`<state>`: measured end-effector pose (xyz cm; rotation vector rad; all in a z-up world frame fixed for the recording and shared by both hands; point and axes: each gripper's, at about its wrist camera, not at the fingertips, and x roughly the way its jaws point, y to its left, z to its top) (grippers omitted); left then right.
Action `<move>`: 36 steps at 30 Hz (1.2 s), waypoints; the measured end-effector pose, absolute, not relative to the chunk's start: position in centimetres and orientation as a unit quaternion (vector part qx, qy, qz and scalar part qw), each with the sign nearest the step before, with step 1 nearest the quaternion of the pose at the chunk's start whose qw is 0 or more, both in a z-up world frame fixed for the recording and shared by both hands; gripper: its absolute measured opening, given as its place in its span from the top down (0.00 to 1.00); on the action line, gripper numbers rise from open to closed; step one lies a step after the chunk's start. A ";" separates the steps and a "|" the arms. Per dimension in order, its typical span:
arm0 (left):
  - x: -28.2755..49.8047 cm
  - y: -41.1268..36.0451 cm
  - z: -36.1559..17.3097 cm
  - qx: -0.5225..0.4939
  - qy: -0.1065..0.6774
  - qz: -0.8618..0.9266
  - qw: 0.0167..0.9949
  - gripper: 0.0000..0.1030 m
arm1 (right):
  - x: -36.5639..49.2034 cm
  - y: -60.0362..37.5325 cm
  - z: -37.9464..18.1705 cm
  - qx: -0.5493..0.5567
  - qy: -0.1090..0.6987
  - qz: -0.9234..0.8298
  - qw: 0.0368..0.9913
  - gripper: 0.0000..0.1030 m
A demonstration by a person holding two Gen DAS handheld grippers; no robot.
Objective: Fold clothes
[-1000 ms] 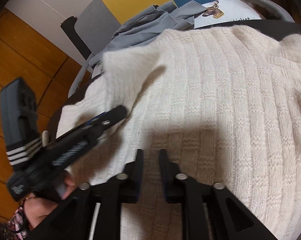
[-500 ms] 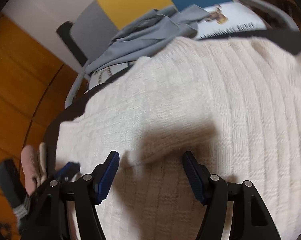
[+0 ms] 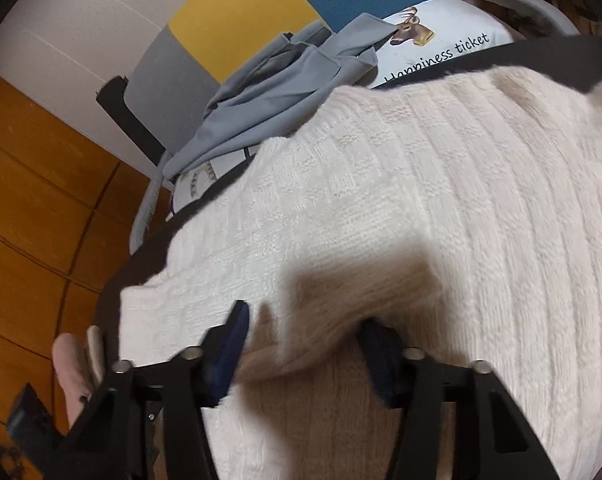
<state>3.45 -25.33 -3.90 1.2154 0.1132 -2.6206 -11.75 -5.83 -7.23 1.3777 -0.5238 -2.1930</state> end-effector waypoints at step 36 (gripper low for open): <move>4.1 -35.4 -5.8 0.351 0.242 -0.885 0.187 0.82 | -9.1 -15.3 14.3 0.336 -0.081 -0.837 0.425 0.93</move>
